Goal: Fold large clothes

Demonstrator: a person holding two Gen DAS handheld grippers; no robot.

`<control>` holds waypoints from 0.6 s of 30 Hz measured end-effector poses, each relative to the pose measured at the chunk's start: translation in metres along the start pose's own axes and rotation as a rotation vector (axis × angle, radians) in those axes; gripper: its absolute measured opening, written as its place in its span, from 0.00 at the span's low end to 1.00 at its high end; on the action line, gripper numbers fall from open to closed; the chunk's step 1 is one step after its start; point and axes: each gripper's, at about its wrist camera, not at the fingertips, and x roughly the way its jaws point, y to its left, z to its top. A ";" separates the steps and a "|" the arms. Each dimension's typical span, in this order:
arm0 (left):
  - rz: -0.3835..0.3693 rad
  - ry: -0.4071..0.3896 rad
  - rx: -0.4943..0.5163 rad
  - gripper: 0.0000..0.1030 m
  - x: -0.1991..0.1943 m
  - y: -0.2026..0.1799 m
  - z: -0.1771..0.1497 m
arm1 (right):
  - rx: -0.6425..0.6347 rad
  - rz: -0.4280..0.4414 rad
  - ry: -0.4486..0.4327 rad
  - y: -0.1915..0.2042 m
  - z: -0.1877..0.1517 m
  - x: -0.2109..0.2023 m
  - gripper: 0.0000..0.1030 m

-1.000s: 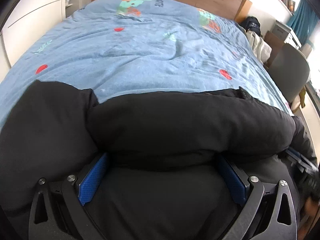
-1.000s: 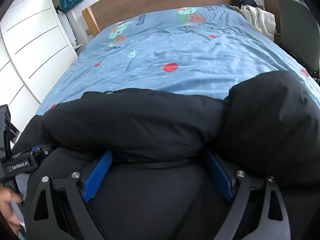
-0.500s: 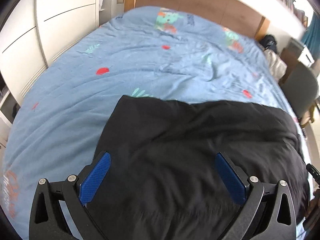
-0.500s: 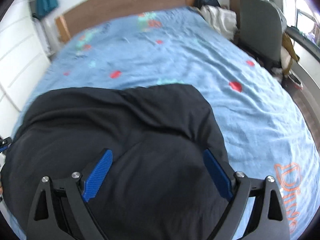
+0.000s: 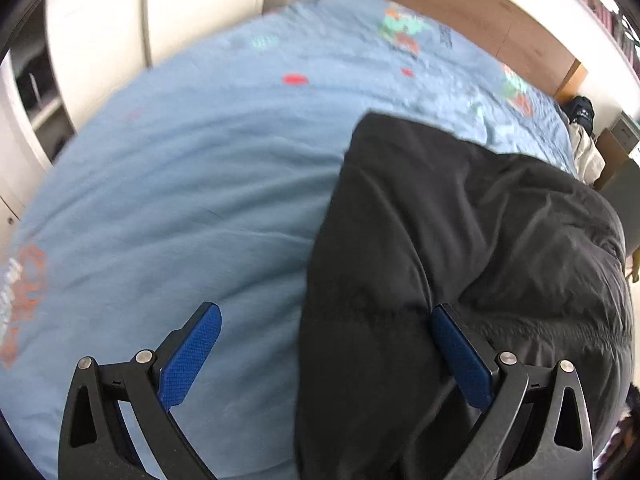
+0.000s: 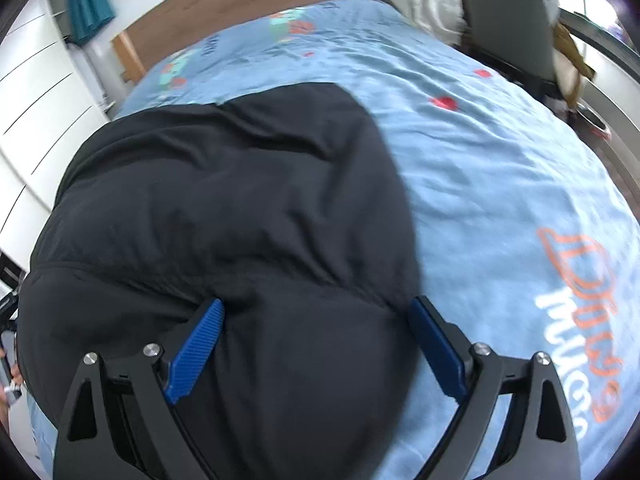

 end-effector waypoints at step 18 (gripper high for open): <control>-0.038 -0.209 0.278 0.99 -0.028 -0.078 -0.088 | -0.115 0.082 -0.101 0.065 -0.046 -0.033 0.91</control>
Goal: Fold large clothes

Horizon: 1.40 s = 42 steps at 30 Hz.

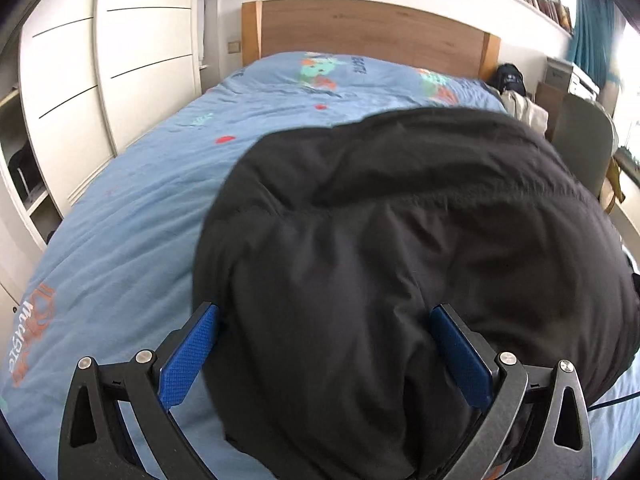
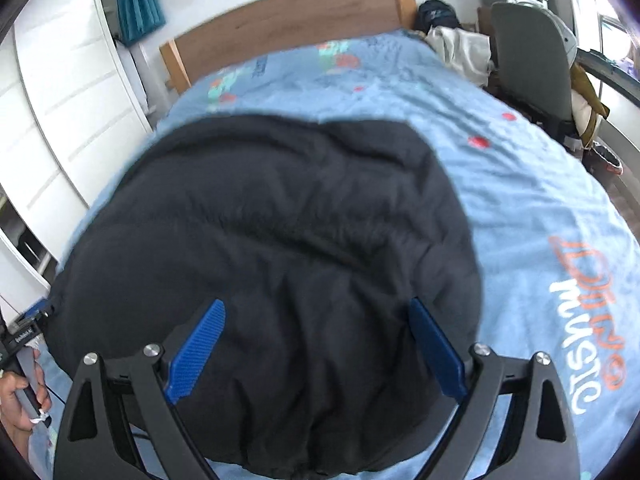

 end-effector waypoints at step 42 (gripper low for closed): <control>0.029 0.000 0.040 1.00 0.002 -0.012 -0.014 | 0.032 0.023 0.023 -0.036 -0.026 0.006 1.00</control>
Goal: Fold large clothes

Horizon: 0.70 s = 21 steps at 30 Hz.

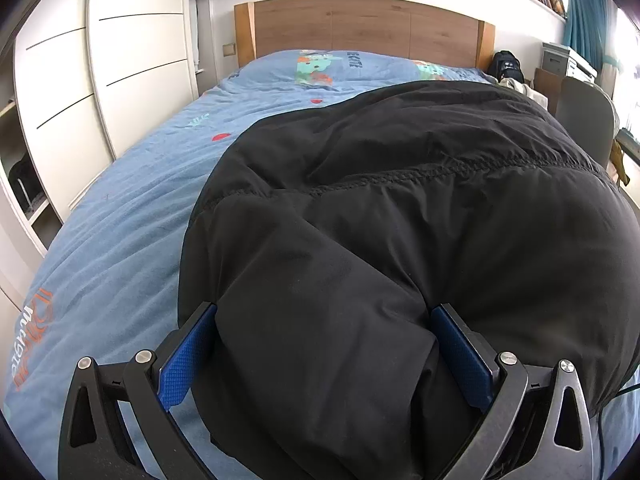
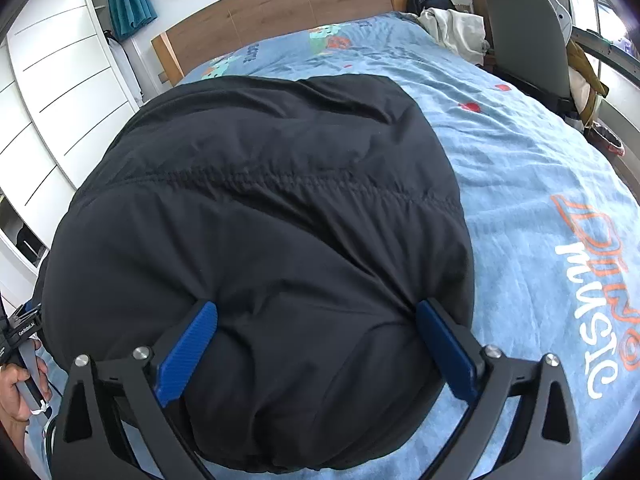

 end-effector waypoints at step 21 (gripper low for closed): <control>-0.053 -0.003 0.005 1.00 -0.012 0.012 -0.008 | 0.020 0.001 0.042 -0.014 -0.005 -0.006 1.00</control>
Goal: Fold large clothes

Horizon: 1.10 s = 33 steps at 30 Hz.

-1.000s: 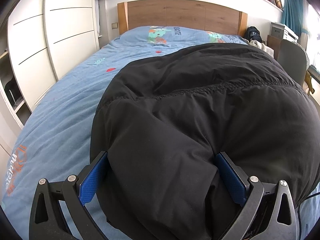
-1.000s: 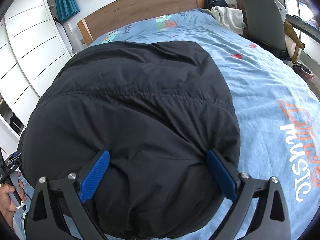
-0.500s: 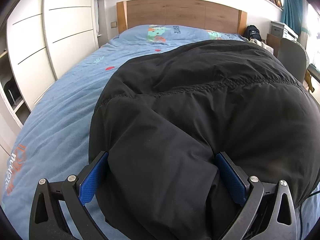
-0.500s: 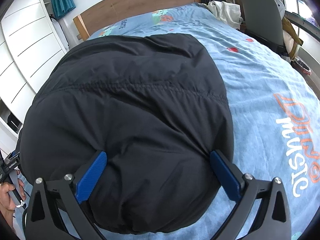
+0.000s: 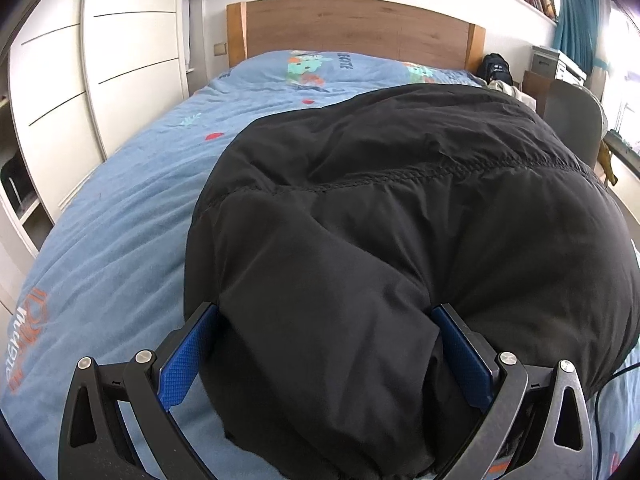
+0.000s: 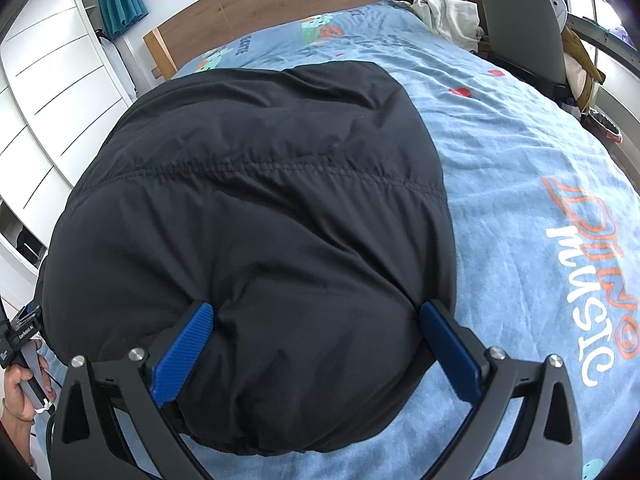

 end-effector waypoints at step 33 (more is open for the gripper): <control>-0.400 0.128 -0.518 0.99 0.023 0.130 -0.004 | 0.383 0.280 0.156 -0.082 0.026 0.027 1.00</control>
